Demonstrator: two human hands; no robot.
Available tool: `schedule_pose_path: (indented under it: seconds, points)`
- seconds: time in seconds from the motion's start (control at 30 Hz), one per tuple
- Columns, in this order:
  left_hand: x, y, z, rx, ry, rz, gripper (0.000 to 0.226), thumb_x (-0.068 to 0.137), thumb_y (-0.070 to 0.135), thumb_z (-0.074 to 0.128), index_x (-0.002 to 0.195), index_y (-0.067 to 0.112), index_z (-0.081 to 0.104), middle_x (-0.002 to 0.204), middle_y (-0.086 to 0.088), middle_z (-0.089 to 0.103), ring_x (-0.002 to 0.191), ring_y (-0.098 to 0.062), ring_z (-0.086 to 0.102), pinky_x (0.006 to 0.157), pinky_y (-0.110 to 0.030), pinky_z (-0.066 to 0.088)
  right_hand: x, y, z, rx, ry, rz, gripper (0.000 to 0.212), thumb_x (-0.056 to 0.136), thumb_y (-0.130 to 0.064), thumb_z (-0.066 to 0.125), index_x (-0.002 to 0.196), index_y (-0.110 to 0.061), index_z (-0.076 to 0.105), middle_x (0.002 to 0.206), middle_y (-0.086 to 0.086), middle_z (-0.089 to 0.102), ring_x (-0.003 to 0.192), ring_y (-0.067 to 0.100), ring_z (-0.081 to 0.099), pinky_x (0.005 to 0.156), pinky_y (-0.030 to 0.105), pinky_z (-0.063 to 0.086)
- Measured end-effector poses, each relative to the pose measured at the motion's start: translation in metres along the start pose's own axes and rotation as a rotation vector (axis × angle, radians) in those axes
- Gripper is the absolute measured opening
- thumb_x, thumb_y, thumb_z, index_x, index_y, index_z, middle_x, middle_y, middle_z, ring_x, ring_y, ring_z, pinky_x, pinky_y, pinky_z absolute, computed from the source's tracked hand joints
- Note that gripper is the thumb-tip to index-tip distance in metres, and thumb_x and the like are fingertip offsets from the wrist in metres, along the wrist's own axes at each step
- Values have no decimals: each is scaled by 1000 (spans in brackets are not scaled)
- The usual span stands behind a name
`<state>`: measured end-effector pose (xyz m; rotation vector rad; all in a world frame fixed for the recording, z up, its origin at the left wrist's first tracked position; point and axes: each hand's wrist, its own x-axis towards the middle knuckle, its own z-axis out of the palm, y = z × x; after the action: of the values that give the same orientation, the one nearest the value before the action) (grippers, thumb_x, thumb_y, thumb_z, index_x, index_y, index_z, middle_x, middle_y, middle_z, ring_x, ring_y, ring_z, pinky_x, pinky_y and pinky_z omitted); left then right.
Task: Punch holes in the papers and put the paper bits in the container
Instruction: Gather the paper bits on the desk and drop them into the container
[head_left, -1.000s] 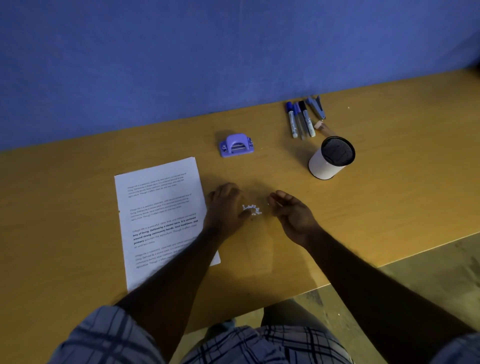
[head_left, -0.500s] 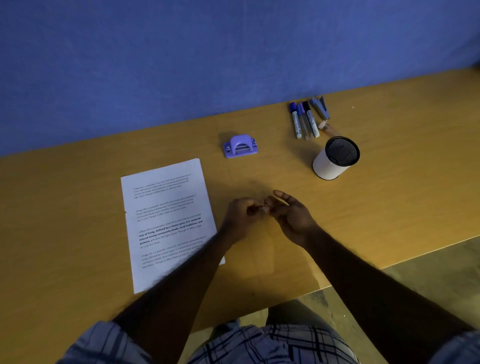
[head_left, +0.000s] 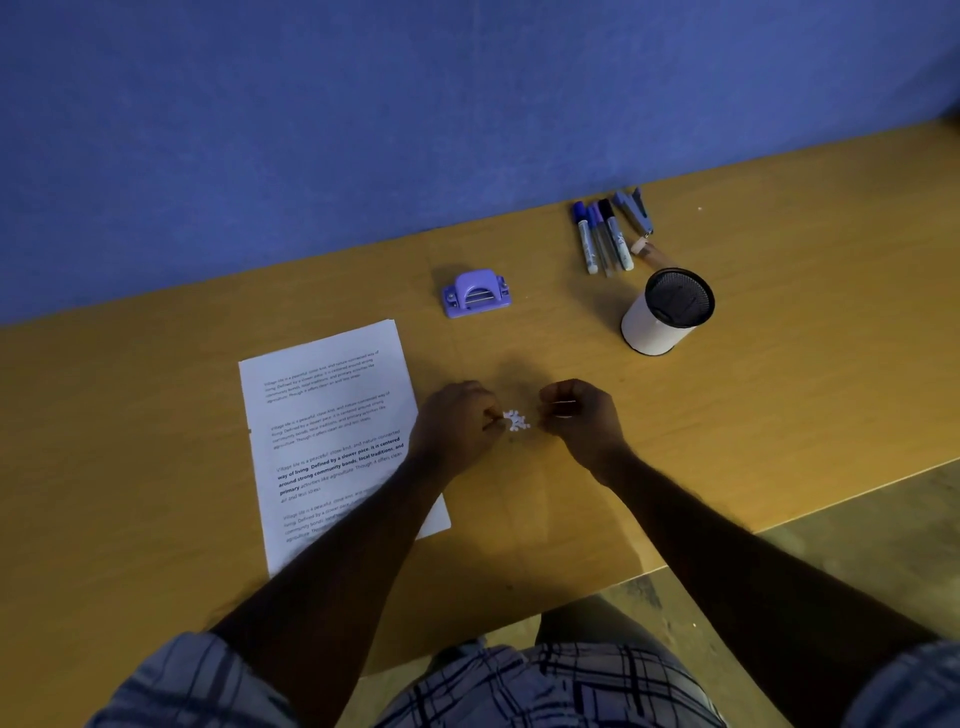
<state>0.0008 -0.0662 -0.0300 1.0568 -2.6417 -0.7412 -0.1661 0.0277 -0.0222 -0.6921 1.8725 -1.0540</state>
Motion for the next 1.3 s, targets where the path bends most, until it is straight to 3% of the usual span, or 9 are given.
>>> schedule_pose_path:
  seconds: [0.13, 0.33, 0.5, 0.6, 0.7, 0.83, 0.97, 1.13, 1.3]
  points:
    - [-3, -5, -1, 20, -36, 8, 25, 86, 24, 64, 111, 19, 68, 113, 2, 64, 100, -12, 60, 83, -23, 46, 2, 7, -3, -266, -42, -47, 33, 75, 7, 71, 101, -13, 68, 91, -7, 65, 81, 8, 63, 69, 25, 56]
    - [-16, -19, -5, 55, -73, -31, 33, 88, 28, 61, 120, 20, 64, 119, 1, 64, 106, -14, 60, 89, -28, 49, 3, 14, 18, -312, -21, -87, 27, 76, 2, 67, 98, -13, 68, 82, -12, 64, 74, 0, 58, 56, 5, 43]
    - [-22, -24, -5, 44, -63, -73, 28, 90, 31, 59, 115, 19, 66, 113, 2, 66, 101, -14, 61, 86, -26, 49, 6, 10, 30, -225, -52, -132, 20, 80, -4, 70, 100, -9, 70, 94, 1, 72, 86, 13, 67, 78, 29, 57]
    - [-27, -27, -5, 41, -45, -93, 28, 91, 30, 59, 114, 17, 67, 114, 1, 67, 102, -15, 61, 88, -28, 49, 10, 10, 23, -285, 29, -252, 19, 83, -1, 67, 101, -7, 71, 98, 5, 72, 89, 15, 67, 81, 30, 57]
    - [-30, -29, -4, 39, -43, -109, 29, 91, 30, 59, 116, 17, 66, 115, 0, 67, 104, -15, 61, 91, -30, 51, 12, 14, 16, -557, 50, -477, 28, 87, -1, 61, 114, -6, 66, 113, 9, 68, 103, 21, 64, 86, 27, 53]
    - [-30, -29, -4, 52, -45, -103, 30, 91, 30, 59, 117, 17, 65, 116, 0, 67, 105, -14, 61, 92, -30, 51, 12, 19, 30, -898, -259, -535, 57, 94, -26, 54, 147, -19, 35, 157, 5, 31, 144, 22, 29, 111, 36, 35]
    - [-29, -28, -4, 65, -27, -88, 28, 92, 30, 58, 116, 16, 65, 113, -1, 67, 102, -14, 61, 90, -29, 50, 2, 34, 41, -1115, -327, -659, 55, 101, -33, 39, 153, -23, 23, 164, 3, 9, 151, 24, 3, 116, 39, 25]
    - [-26, -28, -4, 63, -31, -87, 29, 92, 31, 58, 116, 15, 66, 113, -1, 68, 101, -14, 62, 88, -29, 52, -8, 37, 29, -1179, -340, -755, 56, 93, -11, 56, 146, -8, 39, 158, 11, 29, 146, 30, 26, 96, 41, 50]
    - [-26, -30, -4, 66, -32, -84, 26, 92, 30, 58, 113, 16, 67, 110, 1, 67, 99, -14, 62, 86, -30, 53, -7, 30, 28, -1164, -226, -960, 46, 73, -4, 79, 118, 0, 66, 125, 16, 64, 107, 31, 65, 68, 35, 61]
